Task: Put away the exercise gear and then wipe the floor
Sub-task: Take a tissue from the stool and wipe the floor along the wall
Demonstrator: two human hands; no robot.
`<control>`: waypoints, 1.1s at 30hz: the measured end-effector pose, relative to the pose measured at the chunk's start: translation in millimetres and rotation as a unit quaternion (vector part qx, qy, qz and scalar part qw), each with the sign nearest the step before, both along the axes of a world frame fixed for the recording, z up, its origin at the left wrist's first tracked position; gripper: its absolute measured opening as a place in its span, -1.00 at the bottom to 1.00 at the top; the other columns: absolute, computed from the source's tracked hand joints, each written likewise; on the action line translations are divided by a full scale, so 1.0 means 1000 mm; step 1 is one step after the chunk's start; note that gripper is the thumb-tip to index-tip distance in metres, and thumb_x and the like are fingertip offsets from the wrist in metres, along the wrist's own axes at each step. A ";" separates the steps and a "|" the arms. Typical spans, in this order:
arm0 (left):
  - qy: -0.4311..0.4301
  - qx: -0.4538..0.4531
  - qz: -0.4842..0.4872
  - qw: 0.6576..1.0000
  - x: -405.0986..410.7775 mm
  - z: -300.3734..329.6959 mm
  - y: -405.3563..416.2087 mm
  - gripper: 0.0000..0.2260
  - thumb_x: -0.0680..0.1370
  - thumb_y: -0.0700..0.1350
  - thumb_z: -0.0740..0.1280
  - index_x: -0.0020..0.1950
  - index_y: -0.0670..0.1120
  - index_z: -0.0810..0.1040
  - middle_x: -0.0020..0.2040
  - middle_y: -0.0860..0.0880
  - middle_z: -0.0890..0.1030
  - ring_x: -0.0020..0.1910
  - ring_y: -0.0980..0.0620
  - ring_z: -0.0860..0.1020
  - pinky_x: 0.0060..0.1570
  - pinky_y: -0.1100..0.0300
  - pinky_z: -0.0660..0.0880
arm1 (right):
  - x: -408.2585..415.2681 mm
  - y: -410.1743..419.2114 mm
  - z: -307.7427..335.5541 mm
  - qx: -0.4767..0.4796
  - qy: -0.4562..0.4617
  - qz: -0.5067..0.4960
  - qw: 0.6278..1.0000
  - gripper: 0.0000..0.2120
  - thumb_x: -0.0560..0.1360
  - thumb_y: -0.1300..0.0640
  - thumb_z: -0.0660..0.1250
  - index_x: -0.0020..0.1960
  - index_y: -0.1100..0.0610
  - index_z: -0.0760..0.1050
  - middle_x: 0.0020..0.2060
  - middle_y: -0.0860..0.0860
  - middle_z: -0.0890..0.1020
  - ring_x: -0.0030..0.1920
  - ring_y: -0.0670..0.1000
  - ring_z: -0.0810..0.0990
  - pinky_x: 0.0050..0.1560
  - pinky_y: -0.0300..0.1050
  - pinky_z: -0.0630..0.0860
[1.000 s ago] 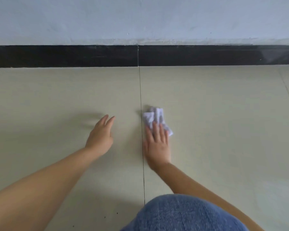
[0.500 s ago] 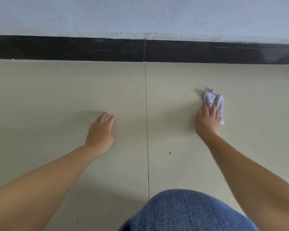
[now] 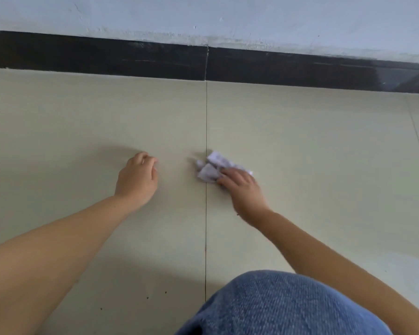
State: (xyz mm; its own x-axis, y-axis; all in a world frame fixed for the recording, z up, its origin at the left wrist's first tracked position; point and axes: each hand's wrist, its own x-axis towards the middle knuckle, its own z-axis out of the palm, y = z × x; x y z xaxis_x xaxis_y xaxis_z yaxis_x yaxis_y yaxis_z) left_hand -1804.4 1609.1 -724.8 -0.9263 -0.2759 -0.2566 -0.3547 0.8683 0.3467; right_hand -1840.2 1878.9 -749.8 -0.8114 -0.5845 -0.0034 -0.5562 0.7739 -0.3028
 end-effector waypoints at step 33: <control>-0.014 -0.044 -0.020 0.999 0.002 0.007 0.011 -0.65 0.56 -0.11 0.15 0.29 -0.22 0.47 0.35 -0.28 0.41 0.32 -0.28 0.40 0.22 -0.12 0.39 | -0.039 -0.068 -0.005 0.070 -0.073 -0.044 0.994 -0.47 0.59 -0.07 0.00 0.53 0.05 0.11 0.53 0.02 0.14 0.53 0.20 -0.06 0.47 0.27 -0.09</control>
